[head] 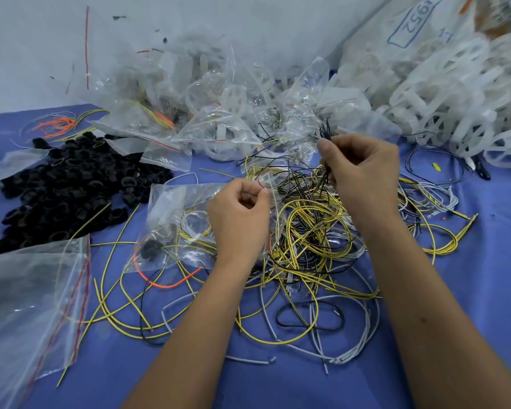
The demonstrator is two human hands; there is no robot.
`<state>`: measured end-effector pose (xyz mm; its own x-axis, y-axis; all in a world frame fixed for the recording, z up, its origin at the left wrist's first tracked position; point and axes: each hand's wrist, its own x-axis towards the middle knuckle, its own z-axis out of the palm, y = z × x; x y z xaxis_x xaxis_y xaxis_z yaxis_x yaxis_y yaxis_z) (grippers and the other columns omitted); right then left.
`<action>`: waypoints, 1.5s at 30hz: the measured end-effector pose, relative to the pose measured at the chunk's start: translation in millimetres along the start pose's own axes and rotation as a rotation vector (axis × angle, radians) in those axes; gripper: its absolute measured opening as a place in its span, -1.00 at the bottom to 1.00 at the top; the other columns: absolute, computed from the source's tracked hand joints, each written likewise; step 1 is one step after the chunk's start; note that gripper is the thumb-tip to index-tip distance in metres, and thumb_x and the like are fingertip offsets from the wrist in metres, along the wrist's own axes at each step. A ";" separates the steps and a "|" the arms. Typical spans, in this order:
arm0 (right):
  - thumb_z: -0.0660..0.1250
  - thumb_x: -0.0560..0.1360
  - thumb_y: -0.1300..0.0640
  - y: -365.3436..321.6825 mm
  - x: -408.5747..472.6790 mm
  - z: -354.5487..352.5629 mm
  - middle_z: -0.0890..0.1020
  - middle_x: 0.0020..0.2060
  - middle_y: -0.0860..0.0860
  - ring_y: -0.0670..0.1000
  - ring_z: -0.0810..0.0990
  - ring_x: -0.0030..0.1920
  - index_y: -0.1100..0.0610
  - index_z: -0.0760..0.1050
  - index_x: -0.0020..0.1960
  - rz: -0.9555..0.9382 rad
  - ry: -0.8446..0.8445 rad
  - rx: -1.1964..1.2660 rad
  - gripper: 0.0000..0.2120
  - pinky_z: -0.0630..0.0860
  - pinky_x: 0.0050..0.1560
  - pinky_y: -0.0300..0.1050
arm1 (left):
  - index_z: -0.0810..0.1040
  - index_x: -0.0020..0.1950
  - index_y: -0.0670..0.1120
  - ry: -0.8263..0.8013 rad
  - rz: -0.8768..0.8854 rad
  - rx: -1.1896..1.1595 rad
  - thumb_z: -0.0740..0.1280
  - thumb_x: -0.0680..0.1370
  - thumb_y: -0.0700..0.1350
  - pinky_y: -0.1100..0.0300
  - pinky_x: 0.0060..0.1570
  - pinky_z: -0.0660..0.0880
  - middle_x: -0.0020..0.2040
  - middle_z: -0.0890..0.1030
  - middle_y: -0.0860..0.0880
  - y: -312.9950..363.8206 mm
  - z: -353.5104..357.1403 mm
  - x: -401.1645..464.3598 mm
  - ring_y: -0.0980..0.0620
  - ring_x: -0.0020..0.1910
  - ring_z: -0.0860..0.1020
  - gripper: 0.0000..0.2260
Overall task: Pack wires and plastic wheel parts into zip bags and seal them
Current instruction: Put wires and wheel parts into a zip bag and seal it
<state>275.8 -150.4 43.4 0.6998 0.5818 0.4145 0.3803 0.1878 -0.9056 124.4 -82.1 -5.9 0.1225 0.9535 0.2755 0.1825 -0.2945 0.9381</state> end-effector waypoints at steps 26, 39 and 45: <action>0.33 0.51 0.09 -6.4 -9.3 13.1 0.55 -0.32 -0.01 -0.07 0.37 -0.26 0.09 0.71 -0.15 0.359 -0.457 0.631 -0.81 0.26 -0.54 -0.41 | 0.69 0.02 -0.17 -0.270 -0.058 -0.562 0.31 0.67 -0.22 0.27 -0.46 0.41 -0.22 0.62 -0.07 9.2 -20.7 14.5 0.07 -0.40 0.49 -0.85; 0.30 0.53 0.13 -7.2 -9.4 12.0 0.55 -0.30 -0.01 -0.13 0.34 -0.29 0.12 0.70 -0.12 0.392 -0.482 0.753 -0.79 0.28 -0.57 -0.44 | 0.64 -0.05 -0.05 -0.201 0.038 -0.308 0.42 0.61 -0.13 0.18 -0.48 0.47 -0.39 0.58 0.02 5.1 -18.9 12.4 0.02 -0.48 0.52 -0.94; 0.28 0.54 0.15 -5.3 -10.7 13.4 0.54 -0.31 0.01 -0.16 0.37 -0.34 0.15 0.67 -0.11 0.395 -0.530 0.772 -0.80 0.29 -0.57 -0.44 | 0.68 -0.21 0.14 -0.266 0.001 -0.345 0.46 0.56 -0.19 0.20 -0.43 0.55 -0.32 0.64 0.08 8.0 -18.0 9.2 0.00 -0.43 0.62 -0.76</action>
<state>258.3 -147.0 42.6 0.2618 0.9535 0.1495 -0.4456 0.2568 -0.8576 109.5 -74.5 8.0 0.3777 0.8900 0.2554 -0.1492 -0.2138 0.9654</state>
